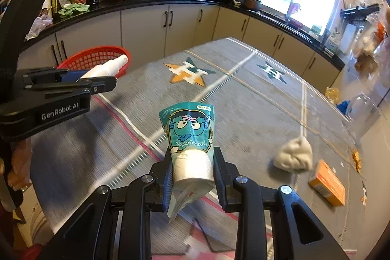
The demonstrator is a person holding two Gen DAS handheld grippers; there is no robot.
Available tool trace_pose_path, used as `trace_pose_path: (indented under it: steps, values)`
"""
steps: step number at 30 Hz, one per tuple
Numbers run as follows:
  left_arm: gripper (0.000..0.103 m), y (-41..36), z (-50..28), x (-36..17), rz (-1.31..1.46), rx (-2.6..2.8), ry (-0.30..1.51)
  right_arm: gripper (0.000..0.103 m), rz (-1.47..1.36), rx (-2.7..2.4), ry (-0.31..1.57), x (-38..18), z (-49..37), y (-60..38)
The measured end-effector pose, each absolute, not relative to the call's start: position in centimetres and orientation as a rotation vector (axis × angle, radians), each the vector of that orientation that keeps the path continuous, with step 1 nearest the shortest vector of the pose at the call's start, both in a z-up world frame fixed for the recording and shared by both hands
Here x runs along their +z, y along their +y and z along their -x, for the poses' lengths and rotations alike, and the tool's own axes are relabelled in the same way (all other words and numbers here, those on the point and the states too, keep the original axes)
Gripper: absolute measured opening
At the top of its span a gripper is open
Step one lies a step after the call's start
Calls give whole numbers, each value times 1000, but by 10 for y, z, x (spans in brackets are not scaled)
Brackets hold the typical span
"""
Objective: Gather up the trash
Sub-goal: 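Lift the bottle and teal packet and carry both over the red basket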
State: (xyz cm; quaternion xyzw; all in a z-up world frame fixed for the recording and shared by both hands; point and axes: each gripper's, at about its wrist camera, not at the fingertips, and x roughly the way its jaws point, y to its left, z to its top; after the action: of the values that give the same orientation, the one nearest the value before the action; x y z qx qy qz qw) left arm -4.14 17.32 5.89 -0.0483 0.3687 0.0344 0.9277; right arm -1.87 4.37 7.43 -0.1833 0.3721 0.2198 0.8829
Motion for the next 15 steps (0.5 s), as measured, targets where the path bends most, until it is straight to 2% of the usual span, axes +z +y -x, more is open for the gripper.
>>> trace_pose_path:
  steps: [15]
  values:
    - [29,246,57,64,163,188,728,32,361,573,780,89,3,111]
